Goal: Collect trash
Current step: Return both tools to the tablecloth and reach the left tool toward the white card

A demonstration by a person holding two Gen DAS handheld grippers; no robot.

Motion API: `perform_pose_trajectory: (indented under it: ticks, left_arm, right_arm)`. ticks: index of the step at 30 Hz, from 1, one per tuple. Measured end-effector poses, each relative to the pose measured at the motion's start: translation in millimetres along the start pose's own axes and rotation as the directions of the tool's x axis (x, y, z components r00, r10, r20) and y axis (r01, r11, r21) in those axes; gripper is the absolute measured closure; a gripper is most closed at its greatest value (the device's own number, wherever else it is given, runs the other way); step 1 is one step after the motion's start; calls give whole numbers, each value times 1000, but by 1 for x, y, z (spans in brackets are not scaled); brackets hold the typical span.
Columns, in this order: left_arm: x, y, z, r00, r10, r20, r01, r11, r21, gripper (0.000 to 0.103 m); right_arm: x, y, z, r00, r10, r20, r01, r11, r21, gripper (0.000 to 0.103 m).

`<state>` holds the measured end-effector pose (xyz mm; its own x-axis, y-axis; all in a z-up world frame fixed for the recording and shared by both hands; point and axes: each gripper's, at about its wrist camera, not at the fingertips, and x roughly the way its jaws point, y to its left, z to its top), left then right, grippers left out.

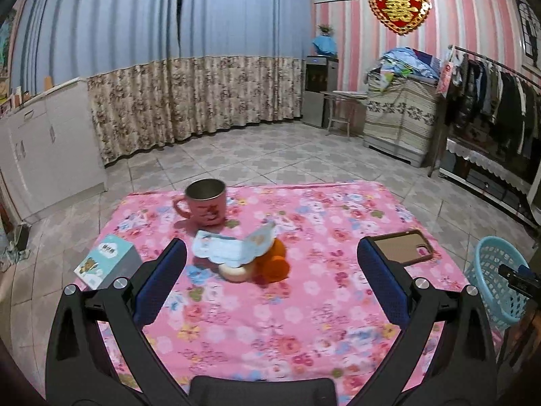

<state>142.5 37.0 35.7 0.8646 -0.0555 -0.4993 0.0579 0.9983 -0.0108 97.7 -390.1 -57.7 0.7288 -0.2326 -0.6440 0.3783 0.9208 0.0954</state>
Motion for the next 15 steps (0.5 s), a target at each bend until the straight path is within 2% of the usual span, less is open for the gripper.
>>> perform_pose_trajectory:
  ticks: [10,15]
  left_arm:
    - [11,48,-10,999,44,-10,-45,999,-27,6]
    - [30,66,-18,998,55,-43,-56,998,-33,6]
  right_arm:
    - [-39,52,7,990,60,131,-47,994,-94,5]
    - [-44,92,16,980,131,152,-108,983,-148,5]
